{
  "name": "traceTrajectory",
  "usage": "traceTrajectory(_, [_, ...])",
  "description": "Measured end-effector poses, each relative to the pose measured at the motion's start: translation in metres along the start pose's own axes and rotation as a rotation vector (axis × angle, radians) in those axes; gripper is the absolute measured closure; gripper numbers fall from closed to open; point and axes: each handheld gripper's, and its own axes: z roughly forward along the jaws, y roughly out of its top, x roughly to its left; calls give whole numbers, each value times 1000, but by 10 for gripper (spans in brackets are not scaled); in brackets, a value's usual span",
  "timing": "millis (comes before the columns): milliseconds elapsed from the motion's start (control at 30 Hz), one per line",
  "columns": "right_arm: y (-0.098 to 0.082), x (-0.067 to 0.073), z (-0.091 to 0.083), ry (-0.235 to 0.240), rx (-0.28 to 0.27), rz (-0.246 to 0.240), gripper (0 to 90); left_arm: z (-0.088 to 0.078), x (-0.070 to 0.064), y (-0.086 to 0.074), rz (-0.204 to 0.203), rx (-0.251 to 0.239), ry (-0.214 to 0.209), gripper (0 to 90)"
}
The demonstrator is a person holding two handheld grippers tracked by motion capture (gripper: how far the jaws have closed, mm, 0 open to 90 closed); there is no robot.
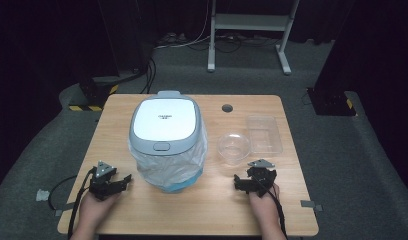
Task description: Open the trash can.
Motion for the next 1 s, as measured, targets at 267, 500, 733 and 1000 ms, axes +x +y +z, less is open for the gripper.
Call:
traceTrajectory(267, [0, 0, 0, -1, 0, 0, 0, -12, -3, -3, 12, -31, -32, 333])
traceTrajectory(500, [0, 0, 0, 2, 1, -1, 0, -29, -4, 2, -14, -93, -76, 364])
traceTrajectory(733, [0, 0, 0, 4, 1, -2, 0, -48, -6, 11, -21, -139, -103, 372])
traceTrajectory(1000, [0, 0, 0, 5, 1, -4, 0, -70, -9, 26, -33, -175, -128, 373])
